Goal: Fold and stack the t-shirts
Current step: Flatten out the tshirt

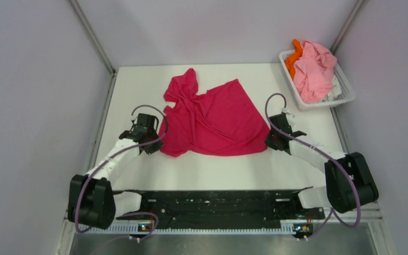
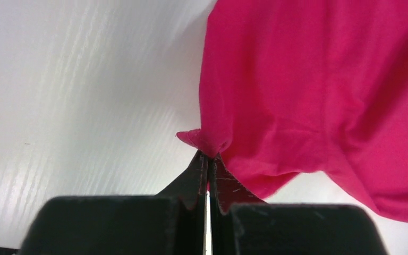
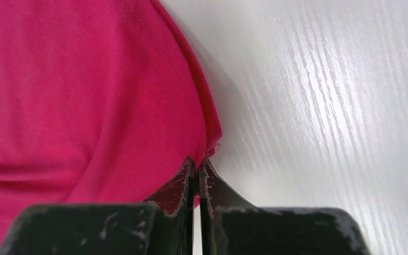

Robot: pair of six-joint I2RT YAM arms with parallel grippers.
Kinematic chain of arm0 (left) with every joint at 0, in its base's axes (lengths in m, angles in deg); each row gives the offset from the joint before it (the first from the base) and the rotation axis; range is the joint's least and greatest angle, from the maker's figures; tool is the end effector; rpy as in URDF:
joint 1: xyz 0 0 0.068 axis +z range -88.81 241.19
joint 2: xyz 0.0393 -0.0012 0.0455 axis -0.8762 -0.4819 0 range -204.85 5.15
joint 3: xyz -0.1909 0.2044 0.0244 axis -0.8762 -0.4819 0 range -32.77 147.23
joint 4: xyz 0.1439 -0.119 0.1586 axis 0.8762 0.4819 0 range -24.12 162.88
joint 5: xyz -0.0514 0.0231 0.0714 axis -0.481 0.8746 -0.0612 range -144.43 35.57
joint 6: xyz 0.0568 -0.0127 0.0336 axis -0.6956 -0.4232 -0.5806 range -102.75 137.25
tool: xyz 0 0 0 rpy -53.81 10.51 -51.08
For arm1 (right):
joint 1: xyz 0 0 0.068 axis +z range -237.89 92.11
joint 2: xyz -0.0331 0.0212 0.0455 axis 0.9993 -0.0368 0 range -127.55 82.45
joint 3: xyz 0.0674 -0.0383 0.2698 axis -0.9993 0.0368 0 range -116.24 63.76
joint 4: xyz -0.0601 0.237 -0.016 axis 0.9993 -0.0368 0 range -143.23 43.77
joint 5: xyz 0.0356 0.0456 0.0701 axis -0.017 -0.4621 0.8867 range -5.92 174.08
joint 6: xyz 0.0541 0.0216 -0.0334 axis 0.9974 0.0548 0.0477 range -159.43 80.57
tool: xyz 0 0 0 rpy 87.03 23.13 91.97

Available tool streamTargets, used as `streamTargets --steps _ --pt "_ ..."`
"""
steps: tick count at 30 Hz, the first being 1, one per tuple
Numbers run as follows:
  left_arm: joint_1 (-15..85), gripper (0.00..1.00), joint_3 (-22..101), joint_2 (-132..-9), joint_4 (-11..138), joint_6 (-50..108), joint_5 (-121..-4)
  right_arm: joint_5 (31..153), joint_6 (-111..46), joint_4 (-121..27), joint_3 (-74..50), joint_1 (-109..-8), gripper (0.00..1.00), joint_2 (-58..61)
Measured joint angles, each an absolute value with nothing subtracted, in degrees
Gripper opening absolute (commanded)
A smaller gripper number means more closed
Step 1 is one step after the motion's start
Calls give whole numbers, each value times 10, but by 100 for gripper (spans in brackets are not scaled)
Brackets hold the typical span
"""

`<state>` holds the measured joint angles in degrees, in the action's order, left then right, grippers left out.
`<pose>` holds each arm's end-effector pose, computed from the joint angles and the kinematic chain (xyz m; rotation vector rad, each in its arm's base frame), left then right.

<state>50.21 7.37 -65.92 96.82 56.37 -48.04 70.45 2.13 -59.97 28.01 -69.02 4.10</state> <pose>0.2148 -0.0356 0.1934 -0.6792 2.5584 -0.1469 0.2339 0.0665 0.1654 0.5840 2.4487 0.1230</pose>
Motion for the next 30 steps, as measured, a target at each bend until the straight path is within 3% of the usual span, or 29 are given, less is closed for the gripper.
streamTargets --steps 6,17,26,30 --pt "502 0 181 -539 1032 561 -475 697 3 -677 239 -688 0 188" --pt "501 0 570 -336 1032 504 -474 755 -49 -811 -116 -685 0 390" --pt "502 0 880 -376 1015 457 -600 887 -76 -861 -401 -685 0 401" --pt "502 0 934 -397 1011 445 -636 902 -85 -878 -460 -685 0 401"
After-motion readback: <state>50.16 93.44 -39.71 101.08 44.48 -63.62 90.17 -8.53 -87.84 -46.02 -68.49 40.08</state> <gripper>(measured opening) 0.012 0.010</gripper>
